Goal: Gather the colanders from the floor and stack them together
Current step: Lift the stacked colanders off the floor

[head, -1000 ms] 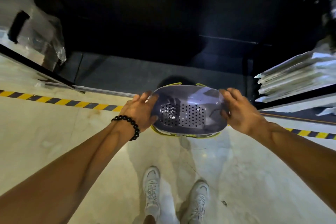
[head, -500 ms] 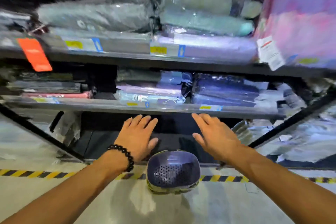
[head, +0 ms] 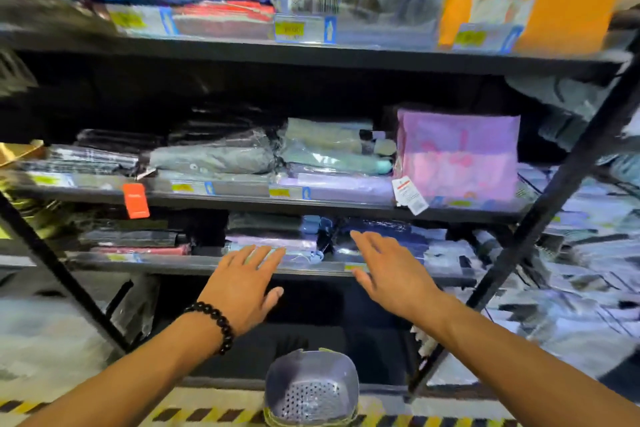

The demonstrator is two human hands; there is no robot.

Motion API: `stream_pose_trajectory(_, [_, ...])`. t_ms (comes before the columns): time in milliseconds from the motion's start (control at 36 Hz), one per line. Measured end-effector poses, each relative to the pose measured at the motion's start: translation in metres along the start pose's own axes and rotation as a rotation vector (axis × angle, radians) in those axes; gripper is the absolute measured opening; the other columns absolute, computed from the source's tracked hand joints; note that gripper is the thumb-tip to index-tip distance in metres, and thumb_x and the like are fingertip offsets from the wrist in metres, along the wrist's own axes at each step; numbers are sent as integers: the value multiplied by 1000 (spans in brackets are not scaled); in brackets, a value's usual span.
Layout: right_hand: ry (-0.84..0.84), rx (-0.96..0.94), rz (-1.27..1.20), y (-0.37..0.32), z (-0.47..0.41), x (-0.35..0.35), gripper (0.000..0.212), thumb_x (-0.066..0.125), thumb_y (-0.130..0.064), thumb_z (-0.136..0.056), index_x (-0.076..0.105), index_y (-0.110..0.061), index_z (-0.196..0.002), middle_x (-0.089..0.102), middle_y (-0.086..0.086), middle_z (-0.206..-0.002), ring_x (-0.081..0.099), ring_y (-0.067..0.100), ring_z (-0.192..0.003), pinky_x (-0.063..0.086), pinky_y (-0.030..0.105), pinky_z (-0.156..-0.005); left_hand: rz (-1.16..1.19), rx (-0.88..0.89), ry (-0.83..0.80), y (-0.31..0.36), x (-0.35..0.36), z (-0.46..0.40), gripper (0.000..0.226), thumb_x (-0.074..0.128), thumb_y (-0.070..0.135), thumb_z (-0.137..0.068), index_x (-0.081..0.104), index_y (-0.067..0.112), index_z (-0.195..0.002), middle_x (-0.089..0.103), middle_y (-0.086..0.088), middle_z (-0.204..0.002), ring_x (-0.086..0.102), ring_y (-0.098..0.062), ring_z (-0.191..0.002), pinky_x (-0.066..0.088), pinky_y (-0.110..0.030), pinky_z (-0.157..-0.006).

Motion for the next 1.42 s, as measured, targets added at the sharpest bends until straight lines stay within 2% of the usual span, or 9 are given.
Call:
stream_pose_trajectory(139, [13,-68,75,23,30,-13,66,38,-47,-105,18,-17,-160,37,5,-156,43,31,-131,44,44,-100,26,-72,-12,25,-7,13,74,37,63,-94,16,31,-157,34,2,-159,31,-24,-144,27,-44,-117])
stream_pose_trajectory(361, [8,-98,106,60,58,-21,65,39,-46,-104,20,-16,-159,37,8,-157,41,32,-136,42,46,-106,-48,-88,37,57,-23,14,73,50,60,-90,32,27,-152,51,-1,-147,46,-26,-133,39,-47,-109])
stream_pose_trajectory(639, [-16,-43,96,41,57,2,67,37,-48,-105,15,-17,-160,26,8,-165,28,34,-148,34,49,-116,-31,-44,13,51,-8,12,72,43,61,-94,23,29,-155,38,-3,-156,36,-29,-141,33,-48,-113])
stream_pose_trajectory(806, [-24,-41,116,21,50,26,68,44,-46,-103,23,-14,-159,33,10,-162,34,38,-145,38,51,-113,-1,-3,-20,36,24,17,74,41,61,-94,18,29,-157,33,-4,-159,31,-30,-144,29,-49,-116])
stream_pose_trajectory(972, [-98,27,62,5,45,72,71,35,-51,-104,2,-25,-162,11,1,-170,12,34,-154,26,54,-119,63,33,-67,18,66,25,73,40,59,-95,14,31,-158,23,-3,-163,25,-30,-147,26,-50,-117])
stream_pose_trajectory(1111, [-164,74,4,-7,43,124,73,35,-53,-103,-2,-30,-161,7,-2,-170,7,30,-155,21,52,-122,86,17,-128,8,115,42,74,35,61,-94,8,34,-157,20,-1,-164,22,-29,-148,23,-49,-117])
stream_pose_trajectory(1194, [-232,115,-60,-18,49,152,74,44,-50,-101,8,-29,-162,14,0,-169,14,32,-154,25,53,-120,106,-4,-181,7,146,57,74,33,62,-94,6,35,-157,19,0,-164,22,-29,-148,22,-49,-117])
stream_pose_trajectory(1306, [-156,62,-29,-31,62,188,67,67,-39,-89,47,-17,-150,52,9,-150,51,37,-135,50,51,-99,135,-15,-242,9,188,80,75,41,61,-94,9,35,-157,22,0,-164,24,-30,-147,22,-49,-117])
stream_pose_trajectory(1417, [-156,48,-16,-31,66,240,65,61,-43,-93,44,-20,-151,47,3,-153,46,32,-138,47,47,-102,148,-42,-264,10,241,99,77,45,60,-93,8,36,-156,23,0,-163,25,-30,-147,23,-49,-116])
Point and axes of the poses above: each hand's wrist, its own z-axis away from the middle knuckle, its own x-axis out of the palm, y = z × x, the point moved 1 cm from there along -z, towards the middle knuckle
